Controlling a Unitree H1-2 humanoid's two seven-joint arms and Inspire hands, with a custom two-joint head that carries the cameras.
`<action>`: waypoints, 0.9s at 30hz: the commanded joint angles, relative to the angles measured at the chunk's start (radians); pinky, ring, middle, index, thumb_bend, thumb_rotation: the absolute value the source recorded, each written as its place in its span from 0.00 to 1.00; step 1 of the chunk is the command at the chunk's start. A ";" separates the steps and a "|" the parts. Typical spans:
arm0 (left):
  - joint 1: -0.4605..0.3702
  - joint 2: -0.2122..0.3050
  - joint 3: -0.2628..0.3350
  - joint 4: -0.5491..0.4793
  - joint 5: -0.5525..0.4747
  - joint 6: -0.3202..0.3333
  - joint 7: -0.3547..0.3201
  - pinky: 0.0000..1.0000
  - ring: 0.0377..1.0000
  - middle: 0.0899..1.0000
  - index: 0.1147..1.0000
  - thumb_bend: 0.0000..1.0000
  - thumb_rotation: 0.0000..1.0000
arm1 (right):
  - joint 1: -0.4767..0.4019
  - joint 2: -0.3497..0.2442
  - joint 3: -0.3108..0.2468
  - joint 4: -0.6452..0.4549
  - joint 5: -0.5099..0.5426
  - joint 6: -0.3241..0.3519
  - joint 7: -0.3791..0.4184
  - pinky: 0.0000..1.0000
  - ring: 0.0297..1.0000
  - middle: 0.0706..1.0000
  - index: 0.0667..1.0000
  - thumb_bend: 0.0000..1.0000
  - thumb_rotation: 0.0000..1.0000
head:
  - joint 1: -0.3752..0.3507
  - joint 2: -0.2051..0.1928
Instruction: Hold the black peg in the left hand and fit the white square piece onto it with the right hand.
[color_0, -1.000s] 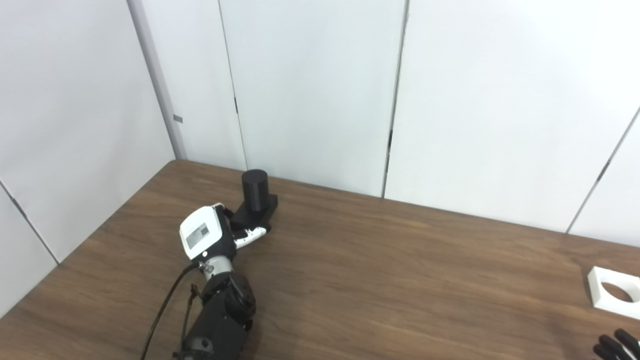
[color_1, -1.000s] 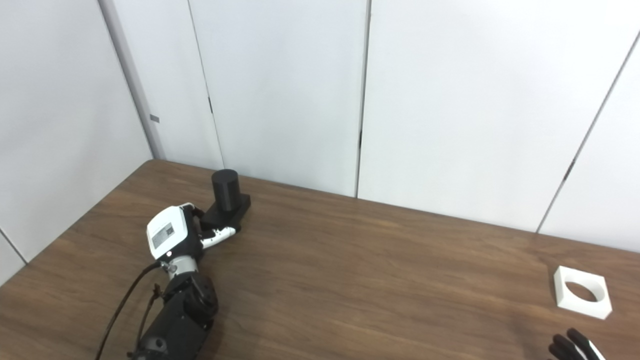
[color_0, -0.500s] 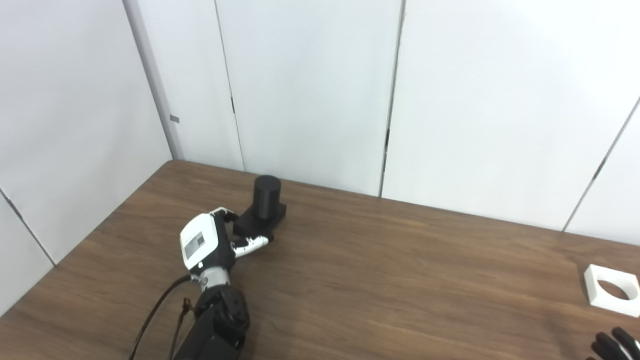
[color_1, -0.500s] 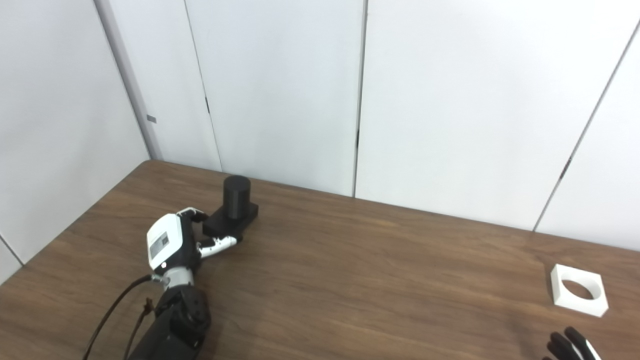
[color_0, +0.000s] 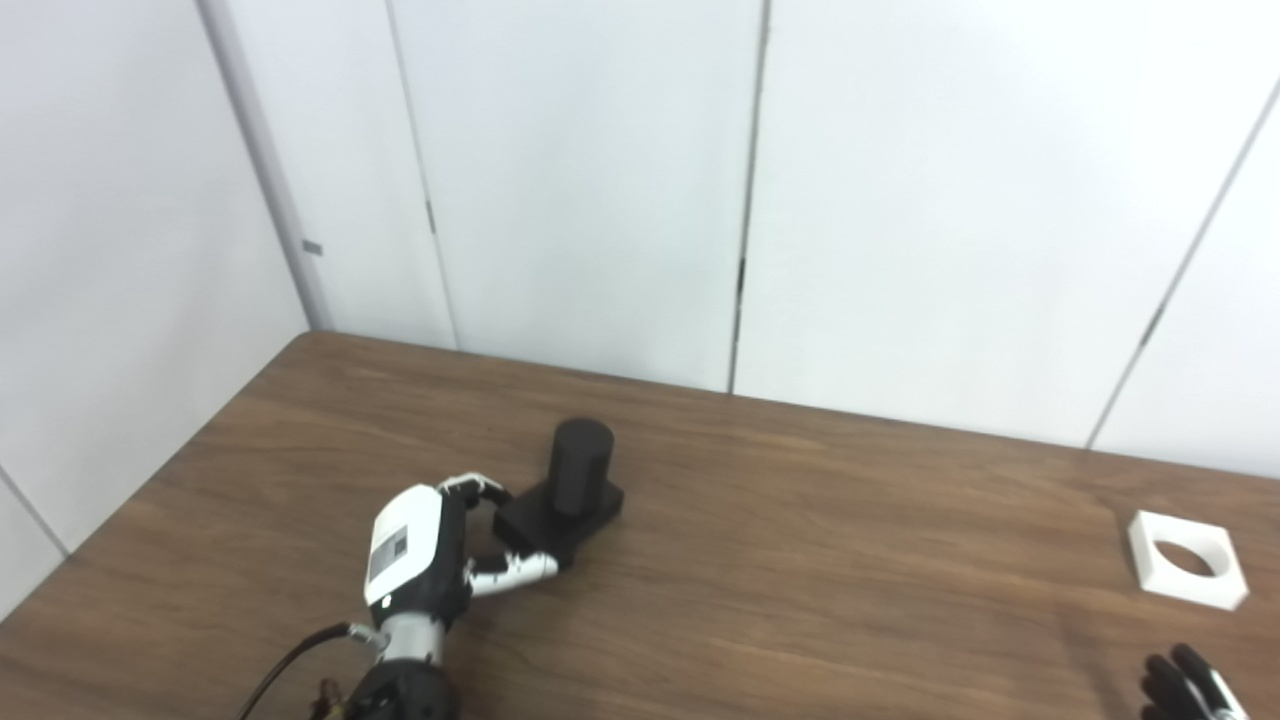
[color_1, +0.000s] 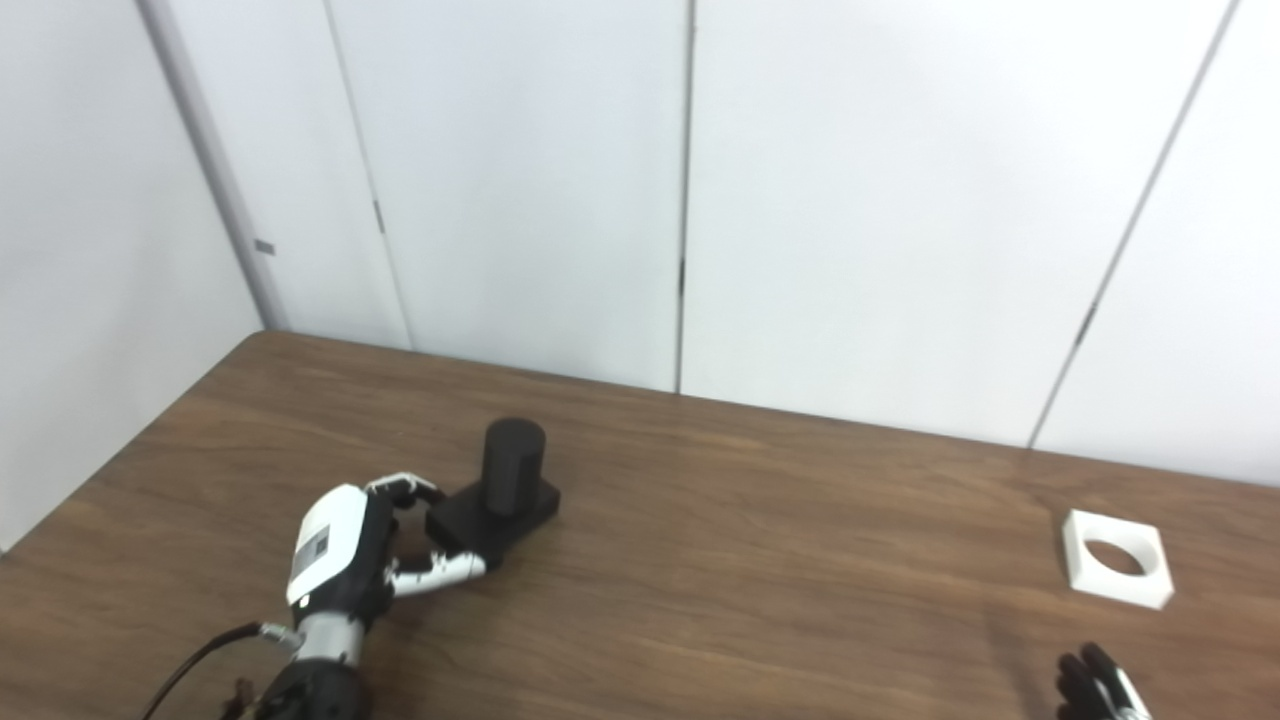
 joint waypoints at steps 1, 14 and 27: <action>0.027 0.006 -0.054 -0.023 -0.055 -0.089 -0.090 0.64 0.74 0.71 0.43 0.50 0.05 | 0.002 0.015 0.002 -0.035 -0.011 -0.010 -0.013 0.96 0.94 0.91 0.95 0.62 0.92 | 0.001 0.001; 0.109 0.094 -0.179 -0.129 -0.220 -0.208 -0.375 0.71 0.80 0.77 0.43 0.50 0.05 | 0.019 0.047 0.033 -0.113 -0.058 0.034 -0.064 0.92 0.91 0.88 0.93 0.49 0.90 | -0.135 0.096; 0.108 0.164 -0.327 -0.185 -0.083 -0.257 -0.514 1.00 0.93 0.85 0.43 0.50 0.05 | 0.010 0.044 0.058 -0.134 -0.081 0.075 -0.092 0.88 0.89 0.87 0.92 0.55 0.90 | -0.198 0.170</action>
